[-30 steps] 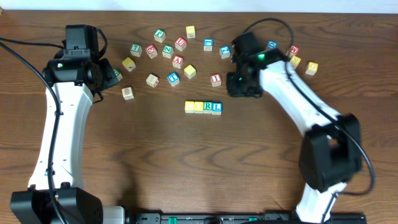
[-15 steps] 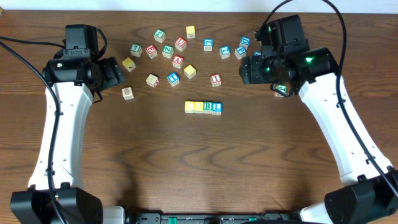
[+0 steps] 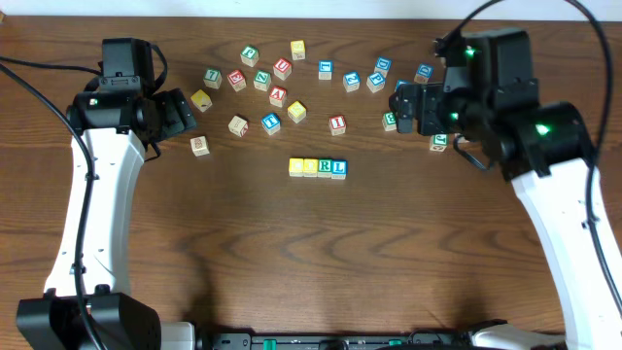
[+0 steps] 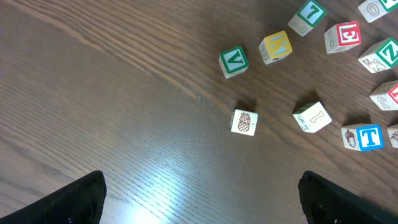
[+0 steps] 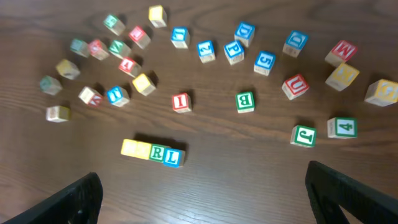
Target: Spell out CORL
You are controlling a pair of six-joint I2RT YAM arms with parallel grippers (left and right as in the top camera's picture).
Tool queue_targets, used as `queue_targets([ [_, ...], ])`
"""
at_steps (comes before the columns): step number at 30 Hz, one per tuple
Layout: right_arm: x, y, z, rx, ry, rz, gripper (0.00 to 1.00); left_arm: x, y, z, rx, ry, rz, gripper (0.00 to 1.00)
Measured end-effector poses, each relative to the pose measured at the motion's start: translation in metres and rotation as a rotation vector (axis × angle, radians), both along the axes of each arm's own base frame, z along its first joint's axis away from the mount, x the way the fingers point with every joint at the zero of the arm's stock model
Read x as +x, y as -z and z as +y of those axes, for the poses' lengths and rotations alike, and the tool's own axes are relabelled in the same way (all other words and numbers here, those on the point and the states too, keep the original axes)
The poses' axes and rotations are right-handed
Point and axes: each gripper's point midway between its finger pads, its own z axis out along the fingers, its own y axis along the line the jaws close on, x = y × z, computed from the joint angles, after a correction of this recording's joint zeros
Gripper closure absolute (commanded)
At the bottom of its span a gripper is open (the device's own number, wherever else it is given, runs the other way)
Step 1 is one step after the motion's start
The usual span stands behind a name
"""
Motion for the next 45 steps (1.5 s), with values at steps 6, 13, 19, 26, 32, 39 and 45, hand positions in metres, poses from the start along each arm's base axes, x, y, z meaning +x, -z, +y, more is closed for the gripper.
queue_targets([
  [6, -0.012, 0.003, -0.005, -0.021, 0.003, 0.035, 0.01, 0.000, 0.000, 0.000, 0.000, 0.000, 0.000, 0.02],
  [13, -0.012, 0.003, -0.009, -0.046, 0.007, 0.026, 0.01, 0.000, 0.000, 0.000, 0.000, 0.000, 0.000, 0.02],
  [19, -0.024, -0.025, -0.020, -0.061, 0.026, -0.066, 0.01, 0.000, 0.000, 0.000, 0.000, 0.000, 0.000, 0.02],
  [26, -0.048, -0.074, -0.045, -0.091, 0.097, -0.240, 0.01, 0.000, 0.000, 0.000, 0.000, 0.000, 0.000, 0.03],
  [32, -0.041, -0.086, -0.071, -0.106, 0.175, -0.438, 0.01, 0.000, 0.000, 0.000, 0.000, -0.001, 0.000, 0.03],
  [39, -0.041, -0.031, -0.104, -0.101, 0.227, -0.611, 0.01, 0.000, -0.001, 0.000, 0.000, -0.001, -0.002, 0.03],
  [45, -0.076, 0.020, -0.110, -0.066, 0.209, -0.781, 0.01, 0.000, -0.001, 0.000, 0.000, 0.000, -0.003, 0.02],
])
